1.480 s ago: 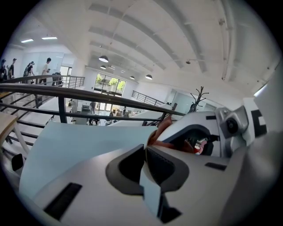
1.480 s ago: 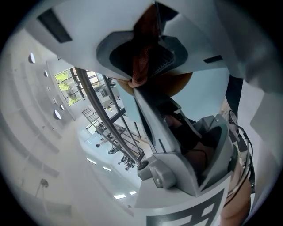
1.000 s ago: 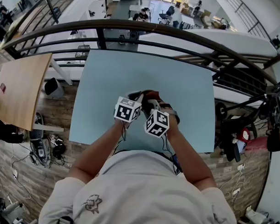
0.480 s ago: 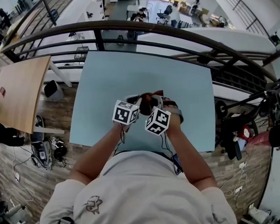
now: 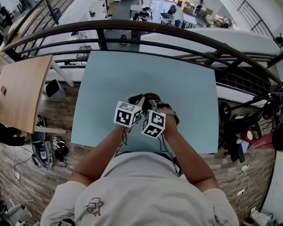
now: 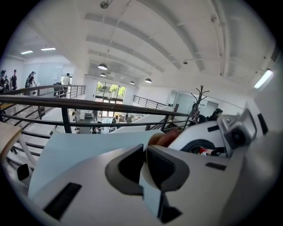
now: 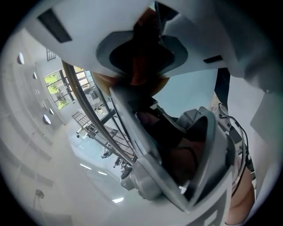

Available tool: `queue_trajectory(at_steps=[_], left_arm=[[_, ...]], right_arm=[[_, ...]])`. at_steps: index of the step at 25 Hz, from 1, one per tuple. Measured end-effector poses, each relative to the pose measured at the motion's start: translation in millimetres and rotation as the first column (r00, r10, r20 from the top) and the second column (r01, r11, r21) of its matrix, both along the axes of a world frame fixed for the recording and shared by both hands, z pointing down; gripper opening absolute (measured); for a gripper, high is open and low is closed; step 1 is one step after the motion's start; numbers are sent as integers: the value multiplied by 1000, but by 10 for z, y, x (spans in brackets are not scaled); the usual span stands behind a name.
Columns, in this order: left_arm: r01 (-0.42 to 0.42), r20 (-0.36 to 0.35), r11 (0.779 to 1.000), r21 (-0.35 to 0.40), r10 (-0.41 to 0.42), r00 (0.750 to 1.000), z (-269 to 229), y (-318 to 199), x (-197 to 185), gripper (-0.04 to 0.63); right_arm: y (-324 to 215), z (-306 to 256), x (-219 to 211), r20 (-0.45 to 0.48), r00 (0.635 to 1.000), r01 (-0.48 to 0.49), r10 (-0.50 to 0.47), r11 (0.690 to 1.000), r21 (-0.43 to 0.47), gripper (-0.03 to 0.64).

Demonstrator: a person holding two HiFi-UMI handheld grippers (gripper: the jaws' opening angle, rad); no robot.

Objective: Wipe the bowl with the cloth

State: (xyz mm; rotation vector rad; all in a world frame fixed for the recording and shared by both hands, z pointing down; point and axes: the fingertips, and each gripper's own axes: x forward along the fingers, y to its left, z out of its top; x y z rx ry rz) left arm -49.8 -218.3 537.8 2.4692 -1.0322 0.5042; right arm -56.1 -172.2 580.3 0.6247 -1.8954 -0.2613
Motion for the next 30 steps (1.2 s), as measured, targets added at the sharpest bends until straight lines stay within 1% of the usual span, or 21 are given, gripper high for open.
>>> queue_trajectory(at_steps=[3, 6, 9, 12, 14, 16, 19, 21, 27, 30], left_arm=[[15, 20, 1000, 14, -15, 1000, 25, -54, -77, 29], [27, 32, 1000, 14, -27, 999, 71, -88, -113, 28], [21, 40, 1000, 6, -21, 999, 125, -76, -105, 28], [7, 39, 1000, -11, -6, 999, 153, -35, -84, 26], [-4, 26, 1000, -22, 5, 1000, 152, -1, -48, 25], [-20, 9, 999, -33, 20, 1000, 155, 47, 28, 23], [-47, -7, 998, -31, 47, 999, 121, 126, 163, 23], [-44, -18, 999, -23, 43, 999, 76, 135, 180, 23], [-14, -36, 1000, 5, 15, 999, -29, 75, 114, 23], [-9, -30, 1000, 18, 10, 999, -36, 55, 93, 25]], right_arm=[[40, -12, 7, 5, 1000, 3, -3, 1000, -25, 95], [31, -26, 117, -31, 999, -11, 11, 1000, -20, 95], [-49, -70, 264, -64, 996, -53, 54, 998, 19, 95], [-159, -183, 370, -61, 993, -101, 106, 992, 78, 95], [-210, -250, 394, -59, 991, -111, 118, 988, 109, 95], [-231, -266, 395, -64, 991, -109, 117, 987, 118, 95], [-218, -234, 352, -78, 992, -89, 98, 989, 114, 97], [-187, -211, 314, -69, 994, -75, 83, 991, 109, 95], [-64, -172, 172, 22, 998, -62, 61, 998, 34, 95], [41, -123, 112, 56, 997, -58, 60, 998, -25, 95]])
